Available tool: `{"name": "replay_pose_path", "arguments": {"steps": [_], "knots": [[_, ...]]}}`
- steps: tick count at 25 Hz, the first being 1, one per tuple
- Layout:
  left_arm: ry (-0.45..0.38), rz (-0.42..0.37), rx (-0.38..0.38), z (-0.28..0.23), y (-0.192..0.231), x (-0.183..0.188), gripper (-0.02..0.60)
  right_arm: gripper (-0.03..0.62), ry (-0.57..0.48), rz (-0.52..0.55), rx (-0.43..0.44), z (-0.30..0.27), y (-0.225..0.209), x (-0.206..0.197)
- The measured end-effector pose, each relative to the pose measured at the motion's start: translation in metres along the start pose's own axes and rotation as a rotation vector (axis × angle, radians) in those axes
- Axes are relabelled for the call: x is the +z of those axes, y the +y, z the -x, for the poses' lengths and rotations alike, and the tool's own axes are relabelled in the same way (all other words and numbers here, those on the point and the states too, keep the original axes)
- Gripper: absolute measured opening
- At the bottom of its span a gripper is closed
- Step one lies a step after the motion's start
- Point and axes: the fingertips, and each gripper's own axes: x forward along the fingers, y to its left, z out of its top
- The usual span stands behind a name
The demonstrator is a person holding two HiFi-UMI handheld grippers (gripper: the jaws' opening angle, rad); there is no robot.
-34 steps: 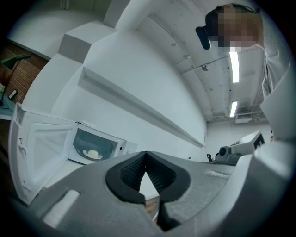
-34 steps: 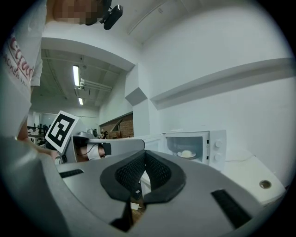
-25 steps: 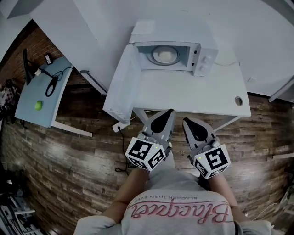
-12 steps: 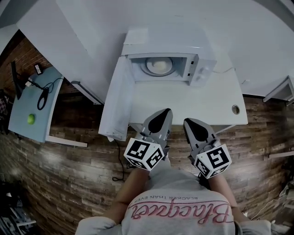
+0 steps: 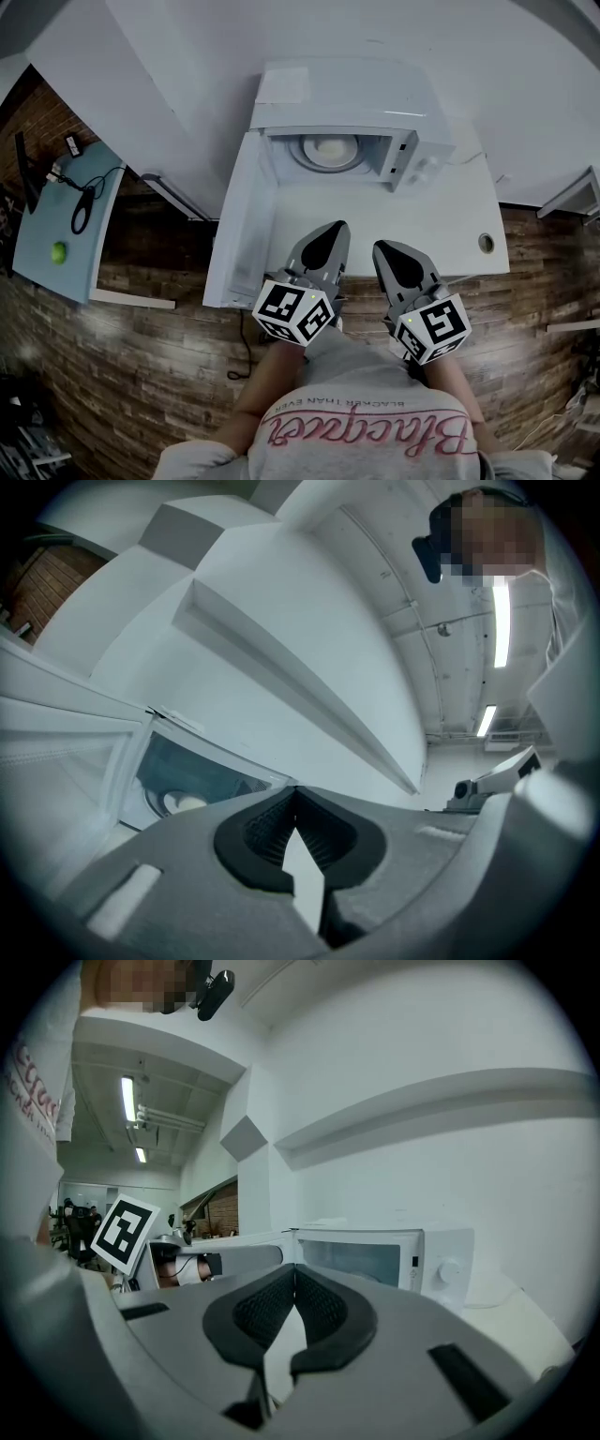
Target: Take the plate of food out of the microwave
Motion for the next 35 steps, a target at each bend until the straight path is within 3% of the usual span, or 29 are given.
{"name": "replay_pose_path", "arguments": {"steps": [18, 25, 28, 31, 35], "knots": [[0.022, 0.004, -0.028, -0.041, 0.040, 0.006, 0.008, 0.012, -0.006, 0.005, -0.005, -0.058, -0.020, 0.007], [0.032, 0.056, 0.020, -0.041, 0.060, 0.003, 0.110, 0.012, 0.006, 0.000, 0.000, -0.065, -0.023, 0.007], [0.023, 0.089, 0.015, -0.043, 0.063, 0.001, 0.191, 0.012, 0.018, -0.004, 0.002, -0.065, -0.026, 0.003], [-0.003, 0.179, 0.001, -0.044, 0.064, 0.000, 0.279, 0.012, 0.028, -0.012, 0.012, -0.065, -0.029, -0.001], [-0.002, 0.250, 0.021, -0.048, 0.066, -0.007, 0.284, 0.012, 0.034, -0.017, 0.040, -0.066, -0.036, -0.003]]}}
